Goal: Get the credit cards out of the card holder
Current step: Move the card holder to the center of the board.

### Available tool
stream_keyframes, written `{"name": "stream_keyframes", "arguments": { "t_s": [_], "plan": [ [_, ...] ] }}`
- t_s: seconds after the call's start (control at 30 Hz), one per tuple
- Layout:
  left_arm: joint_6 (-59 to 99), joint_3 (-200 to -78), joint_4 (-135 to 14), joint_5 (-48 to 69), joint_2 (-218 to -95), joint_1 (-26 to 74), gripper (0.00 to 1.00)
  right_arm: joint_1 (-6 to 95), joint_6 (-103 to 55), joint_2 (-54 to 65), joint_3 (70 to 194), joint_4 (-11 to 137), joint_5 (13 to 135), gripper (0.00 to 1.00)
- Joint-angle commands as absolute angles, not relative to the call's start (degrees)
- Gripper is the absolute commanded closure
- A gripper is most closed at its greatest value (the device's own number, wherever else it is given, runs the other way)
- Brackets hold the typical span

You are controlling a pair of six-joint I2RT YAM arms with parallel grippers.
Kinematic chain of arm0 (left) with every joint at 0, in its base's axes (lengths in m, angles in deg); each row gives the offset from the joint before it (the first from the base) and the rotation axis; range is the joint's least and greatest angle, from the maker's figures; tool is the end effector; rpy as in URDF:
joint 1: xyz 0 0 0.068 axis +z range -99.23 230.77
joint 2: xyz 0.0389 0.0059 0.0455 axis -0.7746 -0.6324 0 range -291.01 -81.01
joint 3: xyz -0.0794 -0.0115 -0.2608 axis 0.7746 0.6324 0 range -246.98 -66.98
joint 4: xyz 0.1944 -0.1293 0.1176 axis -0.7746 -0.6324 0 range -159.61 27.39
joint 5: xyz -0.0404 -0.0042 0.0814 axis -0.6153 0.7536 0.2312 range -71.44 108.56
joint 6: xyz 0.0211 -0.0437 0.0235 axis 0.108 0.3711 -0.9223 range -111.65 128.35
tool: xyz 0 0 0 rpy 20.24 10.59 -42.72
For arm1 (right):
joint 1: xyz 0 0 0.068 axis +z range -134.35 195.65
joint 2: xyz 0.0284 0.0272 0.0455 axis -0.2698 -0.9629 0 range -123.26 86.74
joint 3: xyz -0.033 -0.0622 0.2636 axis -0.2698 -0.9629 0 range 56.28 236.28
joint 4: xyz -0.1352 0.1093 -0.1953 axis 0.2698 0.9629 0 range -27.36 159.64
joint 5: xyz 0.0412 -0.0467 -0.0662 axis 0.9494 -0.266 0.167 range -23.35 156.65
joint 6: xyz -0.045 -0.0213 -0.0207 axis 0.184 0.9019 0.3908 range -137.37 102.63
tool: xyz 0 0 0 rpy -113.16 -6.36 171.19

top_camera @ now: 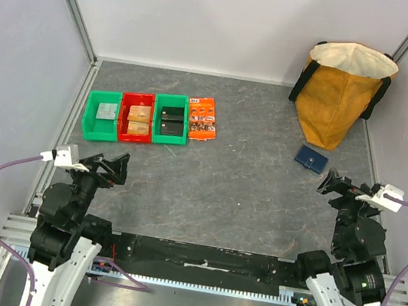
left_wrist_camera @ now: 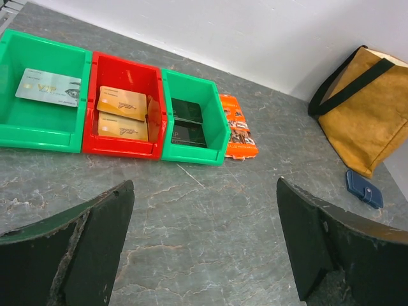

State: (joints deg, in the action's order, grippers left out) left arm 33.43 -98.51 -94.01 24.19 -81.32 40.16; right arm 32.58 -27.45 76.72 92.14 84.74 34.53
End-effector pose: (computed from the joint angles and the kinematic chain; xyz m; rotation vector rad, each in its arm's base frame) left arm 0.0437 -0.0046 0.2929 -0.2769 1.5646 -0.4106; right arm 0.0613 -0.0011 0.3270 0.3579 1.4728 -0.0444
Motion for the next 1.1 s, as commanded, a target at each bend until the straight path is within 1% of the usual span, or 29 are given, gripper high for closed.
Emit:
{"name": "stream_keyframes", "arguments": {
  "t_s": [0.0, 0.1, 0.2, 0.27, 0.37, 0.5, 0.57, 0.67, 0.7, 0.9, 0.93, 1.07],
  "plan": [
    [32.5, -98.5, -94.2, 24.9, -75.6, 39.8, 0.02, 32.6, -27.3, 73.0, 95.1, 85.9, 41.9, 0.02],
    [32.4, -98.4, -94.4, 24.4, -75.6, 39.7, 0.02, 32.7, -29.4, 68.1, 96.7, 86.3, 46.2, 0.02],
    [32.3, -98.6, -94.9, 24.5, -75.6, 39.7, 0.02, 32.6, -29.5, 62.4, 97.7, 85.3, 54.2, 0.02],
    [32.3, -98.5, -94.9, 24.3, -75.6, 39.6, 0.02, 32.6, -30.0, 57.8, 98.4, 85.2, 56.3, 0.02],
    [32.0, -98.7, -95.0, 23.6, -75.6, 39.3, 0.02, 32.7, -34.3, 50.9, 99.5, 85.2, 53.6, 0.02],
    [31.8, -99.0, -94.9, 23.1, -75.6, 39.0, 0.02, 32.7, -35.6, 41.1, 102.2, 82.8, 57.5, 0.02],
    [31.7, -99.1, -94.9, 22.8, -75.6, 39.0, 0.02, 32.6, -39.2, 33.9, 105.1, 83.6, 53.1, 0.02],
    [31.6, -99.1, -94.9, 22.6, -75.6, 38.8, 0.02, 32.2, -43.2, 27.3, 107.2, 83.0, 46.1, 0.02],
    [31.6, -99.1, -94.9, 22.5, -75.6, 38.3, 0.02, 27.0, -46.3, 21.7, 106.6, 78.0, 46.3, 0.02],
    [31.5, -99.1, -94.9, 22.3, -75.6, 38.0, 0.02, 16.0, -50.1, 12.3, 106.0, 71.8, 54.2, 0.02],
    [31.4, -99.1, -94.9, 22.3, -75.6, 38.0, 0.02, 12.6, -51.1, 11.1, 105.9, 70.1, 55.3, 0.03],
    [31.5, -99.0, -94.9, 22.3, -75.6, 37.9, 0.02, 6.5, -52.9, 6.1, 105.2, 65.2, 57.3, 0.08]
  ]
}}
